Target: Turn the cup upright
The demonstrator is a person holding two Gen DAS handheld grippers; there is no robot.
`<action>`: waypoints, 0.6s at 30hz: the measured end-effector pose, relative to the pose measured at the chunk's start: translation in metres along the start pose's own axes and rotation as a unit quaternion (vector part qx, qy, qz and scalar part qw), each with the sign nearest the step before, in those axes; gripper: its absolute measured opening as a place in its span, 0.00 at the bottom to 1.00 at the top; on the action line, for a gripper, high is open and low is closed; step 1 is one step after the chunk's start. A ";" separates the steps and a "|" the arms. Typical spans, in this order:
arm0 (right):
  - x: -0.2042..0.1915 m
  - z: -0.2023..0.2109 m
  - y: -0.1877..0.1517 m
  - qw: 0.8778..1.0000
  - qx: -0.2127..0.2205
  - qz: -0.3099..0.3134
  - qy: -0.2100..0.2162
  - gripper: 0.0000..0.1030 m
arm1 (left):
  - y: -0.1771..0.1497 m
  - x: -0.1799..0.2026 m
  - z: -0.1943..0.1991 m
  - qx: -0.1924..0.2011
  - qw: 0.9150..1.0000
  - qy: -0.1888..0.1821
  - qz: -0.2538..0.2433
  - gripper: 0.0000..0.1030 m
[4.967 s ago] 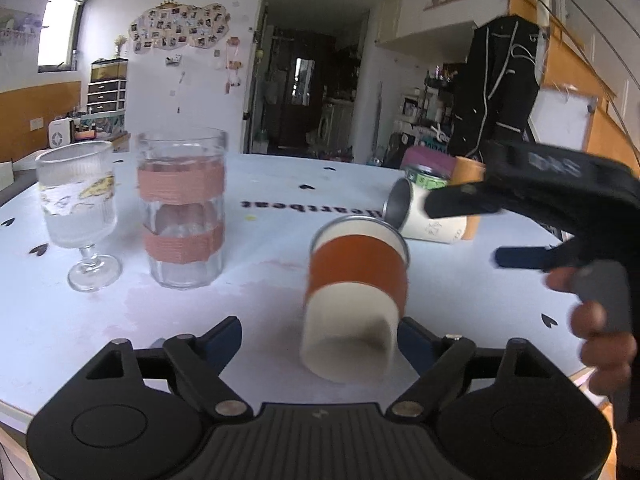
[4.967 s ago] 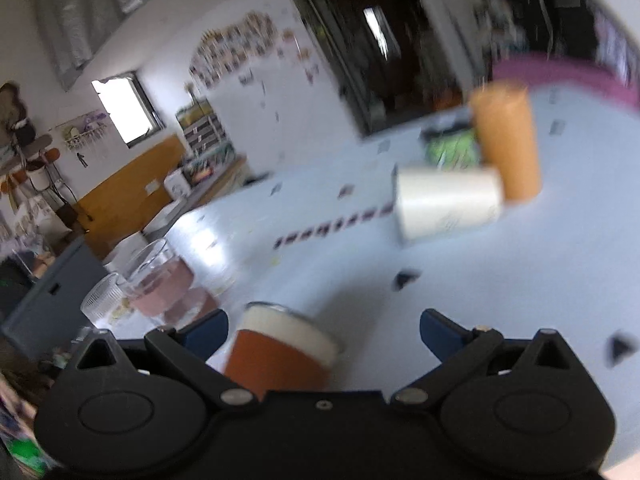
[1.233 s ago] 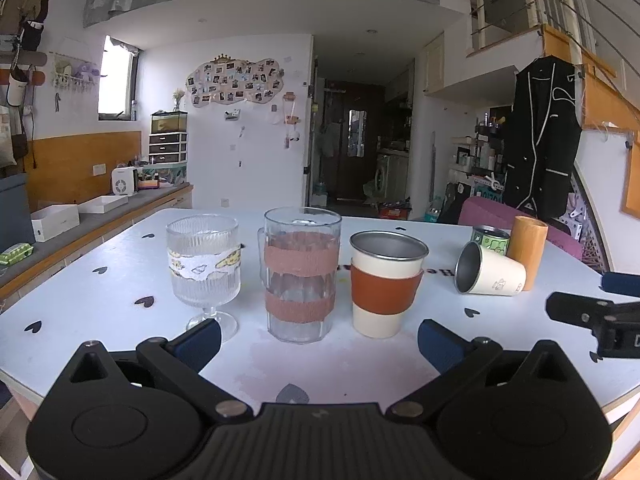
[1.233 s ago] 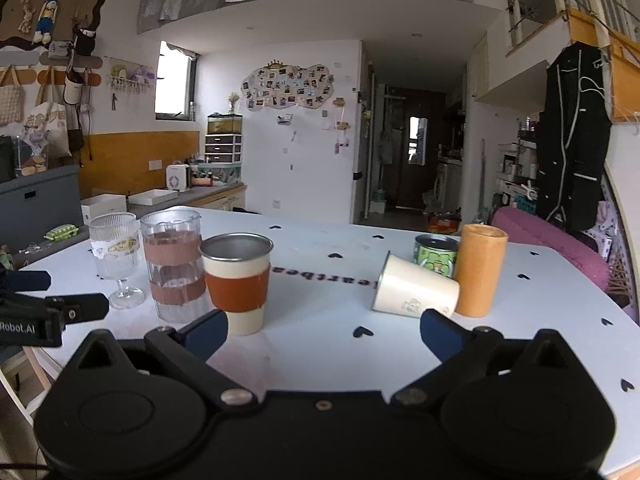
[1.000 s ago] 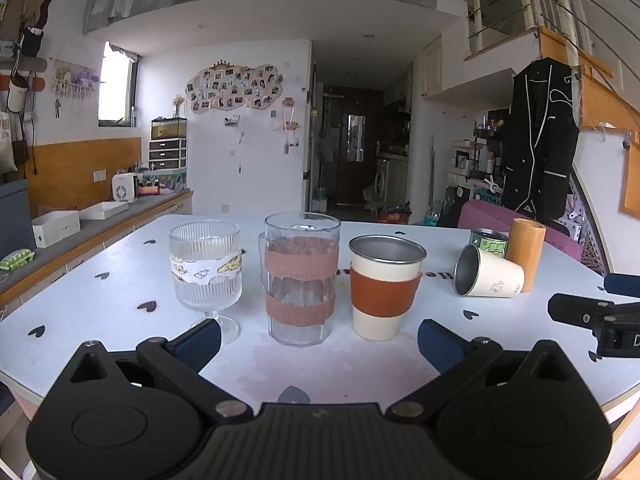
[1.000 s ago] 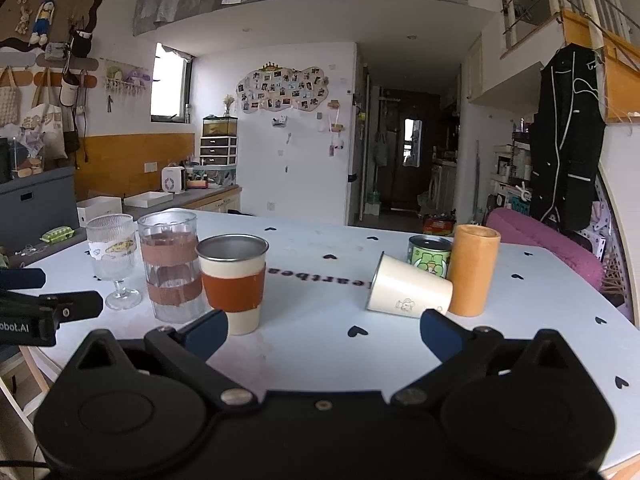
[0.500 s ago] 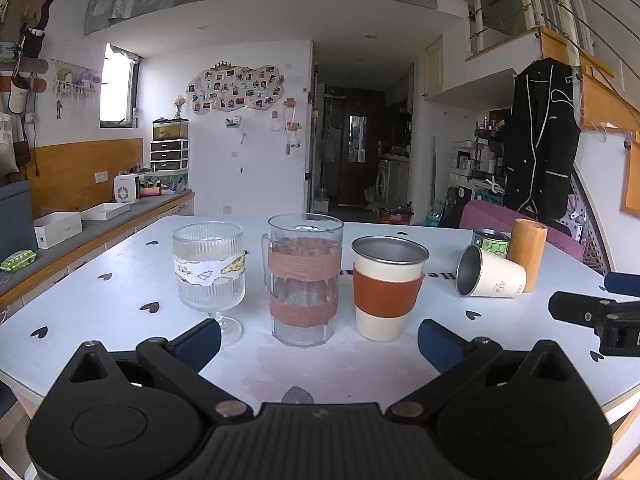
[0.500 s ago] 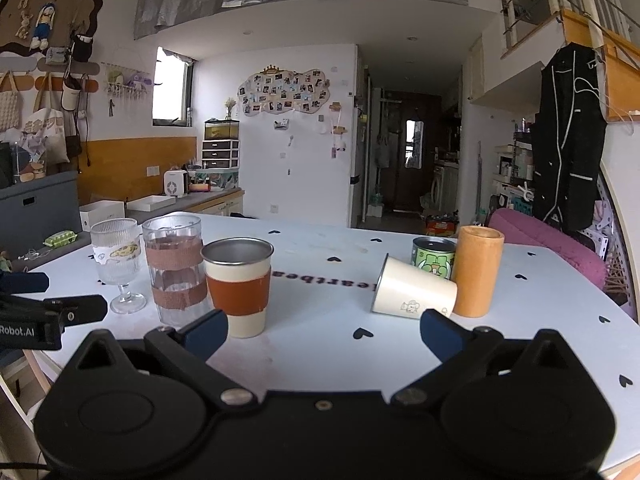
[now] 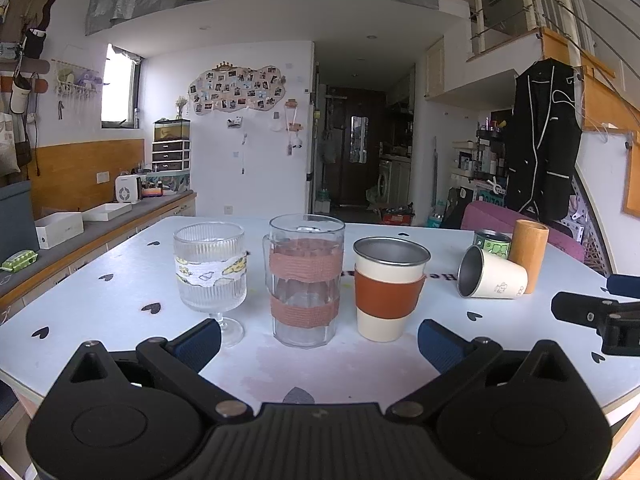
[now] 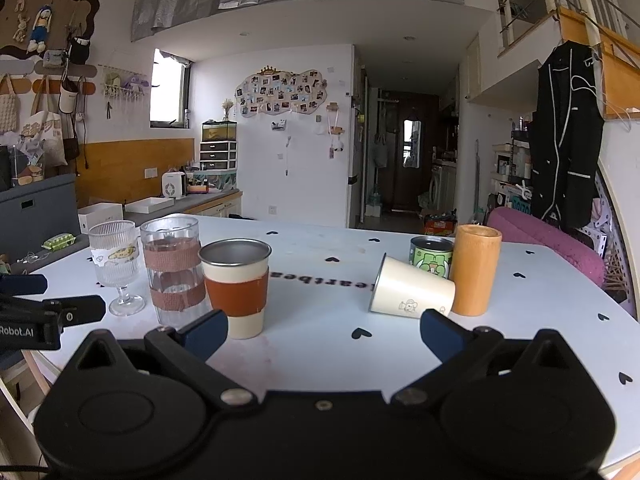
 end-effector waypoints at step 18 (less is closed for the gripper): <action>0.000 0.000 0.000 1.000 0.001 0.000 0.000 1.00 | 0.000 0.000 0.000 0.000 1.000 0.000 -0.001 1.00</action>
Point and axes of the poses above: each gripper's, at about its wrist camera, not at the fingertips, and z roughly against the way its jaws point, x to its right, y to its top, the point moved 5 cm from there along -z, roughly the way its jaws point, and after that the axes turned 12 degrees about z, right-handed, at the moved point
